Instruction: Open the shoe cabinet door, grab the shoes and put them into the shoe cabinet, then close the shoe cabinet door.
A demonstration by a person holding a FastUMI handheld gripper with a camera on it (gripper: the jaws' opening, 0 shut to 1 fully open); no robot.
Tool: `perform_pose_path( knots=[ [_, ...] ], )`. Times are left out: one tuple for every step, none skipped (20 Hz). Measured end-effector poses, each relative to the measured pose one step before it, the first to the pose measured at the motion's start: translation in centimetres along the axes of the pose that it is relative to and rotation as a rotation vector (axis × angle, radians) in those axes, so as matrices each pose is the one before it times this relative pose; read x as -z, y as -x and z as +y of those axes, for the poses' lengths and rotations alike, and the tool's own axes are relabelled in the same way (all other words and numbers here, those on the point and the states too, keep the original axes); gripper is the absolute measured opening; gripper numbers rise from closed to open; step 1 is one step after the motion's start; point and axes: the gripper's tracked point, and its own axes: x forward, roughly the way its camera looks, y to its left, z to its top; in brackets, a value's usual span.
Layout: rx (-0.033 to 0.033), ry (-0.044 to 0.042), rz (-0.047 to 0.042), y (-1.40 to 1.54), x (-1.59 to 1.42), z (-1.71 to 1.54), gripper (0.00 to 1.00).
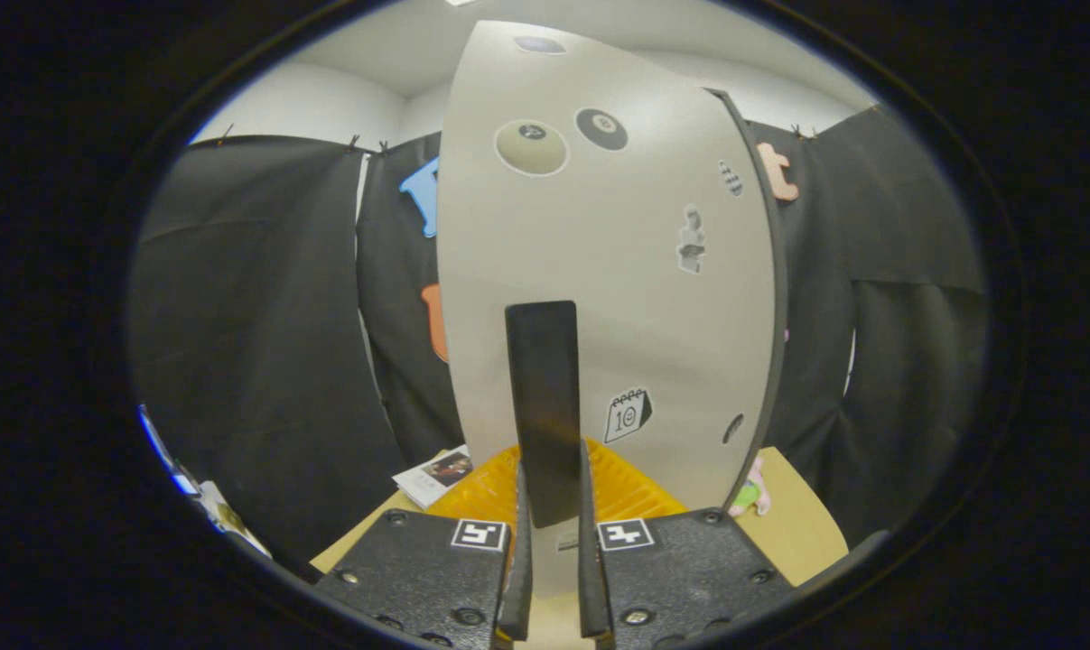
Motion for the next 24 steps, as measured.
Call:
perform_pose_path(
  knots=[
    [0.0143,0.00028,-0.0027,1.08,0.094,-0.933,0.23],
    [0.01464,-0.0019,-0.00441,1.178,0.171,-0.903,0.23],
    [0.01687,-0.00167,-0.00432,1.198,0.064,-1.193,0.22],
    [0.01457,0.00024,-0.00397,0.94,0.194,-1.147,0.22],
    [0.00941,0.00599,-0.0042,0.807,0.154,-1.084,0.2],
    [0.01424,0.00484,-0.00305,0.864,0.04,-1.22,0.19],
    [0.01887,0.00351,-0.00299,0.666,0.021,-1.299,0.17],
    [0.01766,0.00566,-0.00229,0.77,0.073,-1.524,0.15],
    [0.01754,-0.003,-0.00312,0.603,0.034,-1.507,0.12],
    [0.01406,-0.0006,-0.00078,0.578,-0.062,-1.531,0.11],
    [0.01523,0.00059,-0.00114,0.836,-0.006,-1.588,0.08],
    [0.01359,0.00491,-0.00177,0.215,0.122,-1.672,0.07],
    [0.0107,0.0111,-0.00067,0.225,0.024,-1.422,0.05],
    [0.01328,0.00902,0.00281,-0.081,0.291,-1.213,0.05],
    [0.00833,0.00573,-0.00151,-0.036,-0.013,-1.362,0.04],
    [0.00789,0.00371,0.00091,-0.19,-0.092,-1.387,0.04],
    [0.00895,-0.00251,0.00157,-0.054,-0.033,-1.428,0.04],
    [0.01017,-0.00706,0.00025,-0.024,0.139,-1.309,0.04],
    [0.00732,-0.00442,0.00277,-0.013,0.012,-1.314,0.04],
    [-0.02249,-0.02518,0.00169,-0.113,0.057,-0.573,0.04],
    [-0.02267,-0.02427,0.0017,-0.337,-0.023,-0.07,0.04],
    [-0.01988,0.00314,0.00628,0.117,0.094,0.437,0.04],
    [-0.0095,0.00877,0.0009,-0.006,0.097,0.21,0.04],
    [-0.00055,0.00145,0.00078,-0.001,0.005,-0.342,0.04]
  ],
)
